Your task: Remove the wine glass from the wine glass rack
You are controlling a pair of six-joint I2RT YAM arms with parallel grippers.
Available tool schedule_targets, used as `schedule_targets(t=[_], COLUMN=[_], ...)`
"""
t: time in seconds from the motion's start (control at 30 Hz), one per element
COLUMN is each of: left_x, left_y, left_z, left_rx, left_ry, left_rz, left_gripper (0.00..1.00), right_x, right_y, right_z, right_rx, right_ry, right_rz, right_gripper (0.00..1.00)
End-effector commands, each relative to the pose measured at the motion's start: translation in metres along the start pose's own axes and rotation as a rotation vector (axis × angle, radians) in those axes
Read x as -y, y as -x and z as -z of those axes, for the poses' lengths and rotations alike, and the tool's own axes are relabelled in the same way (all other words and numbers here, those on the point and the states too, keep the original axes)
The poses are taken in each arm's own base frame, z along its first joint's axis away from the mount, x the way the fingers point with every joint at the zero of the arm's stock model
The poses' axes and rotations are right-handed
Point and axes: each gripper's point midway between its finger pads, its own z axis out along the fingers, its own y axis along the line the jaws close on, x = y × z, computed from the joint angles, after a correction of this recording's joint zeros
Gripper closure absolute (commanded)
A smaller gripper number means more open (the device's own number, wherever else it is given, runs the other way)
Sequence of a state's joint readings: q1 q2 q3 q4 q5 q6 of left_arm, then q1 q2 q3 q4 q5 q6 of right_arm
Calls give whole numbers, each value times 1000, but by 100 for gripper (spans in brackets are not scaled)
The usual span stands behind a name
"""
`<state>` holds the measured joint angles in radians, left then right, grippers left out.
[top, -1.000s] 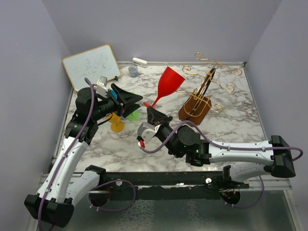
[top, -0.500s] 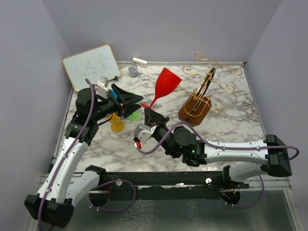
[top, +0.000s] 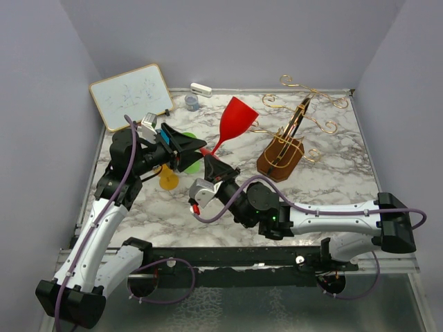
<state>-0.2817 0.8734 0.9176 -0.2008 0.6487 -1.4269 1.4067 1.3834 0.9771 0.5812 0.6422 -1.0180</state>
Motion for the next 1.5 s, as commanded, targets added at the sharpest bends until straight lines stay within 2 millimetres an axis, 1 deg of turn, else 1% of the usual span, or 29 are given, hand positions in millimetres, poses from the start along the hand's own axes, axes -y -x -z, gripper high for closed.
schedule_targets(t=[0.0, 0.23, 0.37, 0.77, 0.9, 1.0, 1.07, 1.1, 1.13, 1.2, 1.23, 1.3, 1.37, 1.47], left_x=[8, 8, 8, 6, 1, -2, -5, -7, -8, -12, -14, -17, -21, -23], left_y=[-5, -3, -3, -4, -3, -3, -2, -1, -1, 0, 1, 2, 5, 10], left_z=[2, -1, -1, -1, -2, -3, -4, -5, -5, -6, -6, -6, -5, -1], left_rx=[-25, -24, -24, -24, -23, -20, -17, -15, -13, -5, 1, 16, 41, 102], left_ry=[-37, -43, -45, -63, -58, -53, -48, -45, -43, -35, -31, -30, -42, -45], left_rz=[-7, -2, -2, -14, -13, -11, -10, -9, -11, -10, -10, -10, -25, -61], left_gripper=[41, 42, 44, 69, 82, 94, 100, 100, 100, 100, 100, 100, 100, 100], right_x=[13, 7, 4, 1, 2, 4, 4, 4, 4, 3, 2, 0, -6, -6], right_y=[20, 20, 20, 19, 19, 19, 19, 18, 17, 15, 14, 13, 15, 24], right_z=[-4, -4, -4, -1, 1, 4, 6, 7, 8, 11, 13, 18, 26, 45], right_rx=[51, 50, 51, 45, 41, 36, 27, 19, 12, -10, -25, -57, -87, -134], right_ry=[-46, -34, -31, -22, -22, -21, -5, 3, 13, 37, 57, 103, 183, 308], right_rz=[-49, -52, -52, -60, -63, -71, -77, -84, -91, -110, -121, -151, -191, -305], right_gripper=[99, 99, 99, 99, 99, 99, 98, 96, 90, 75, 70, 62, 61, 63])
